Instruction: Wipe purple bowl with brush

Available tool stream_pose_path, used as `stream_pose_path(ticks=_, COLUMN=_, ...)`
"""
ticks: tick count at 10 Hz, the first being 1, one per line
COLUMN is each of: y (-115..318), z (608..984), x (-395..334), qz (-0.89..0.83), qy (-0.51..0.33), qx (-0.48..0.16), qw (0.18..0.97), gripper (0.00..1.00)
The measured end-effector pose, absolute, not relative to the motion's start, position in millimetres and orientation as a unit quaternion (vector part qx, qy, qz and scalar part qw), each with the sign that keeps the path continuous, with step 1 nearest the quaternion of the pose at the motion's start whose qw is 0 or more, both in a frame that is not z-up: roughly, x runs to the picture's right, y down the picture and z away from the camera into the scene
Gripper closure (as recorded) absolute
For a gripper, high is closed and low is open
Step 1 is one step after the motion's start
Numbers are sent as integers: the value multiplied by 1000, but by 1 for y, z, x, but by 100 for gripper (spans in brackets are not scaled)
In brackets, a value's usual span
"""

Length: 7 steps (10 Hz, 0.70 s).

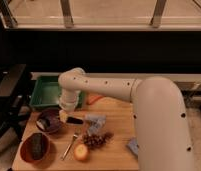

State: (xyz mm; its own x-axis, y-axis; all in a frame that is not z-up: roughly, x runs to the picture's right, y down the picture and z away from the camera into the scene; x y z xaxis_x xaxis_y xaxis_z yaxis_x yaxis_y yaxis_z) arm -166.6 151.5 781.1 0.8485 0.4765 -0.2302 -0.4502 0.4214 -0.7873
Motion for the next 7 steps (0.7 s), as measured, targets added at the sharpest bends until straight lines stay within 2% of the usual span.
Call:
stream_pose_path(ticks=3, y=148, z=789, x=-123, qz=290, qy=25, qx=-454, qw=842, gripper=100)
stream_pose_path(ticks=7, y=114, z=812, x=-138, qz=258, qy=16, qx=-429, qw=865, gripper=100)
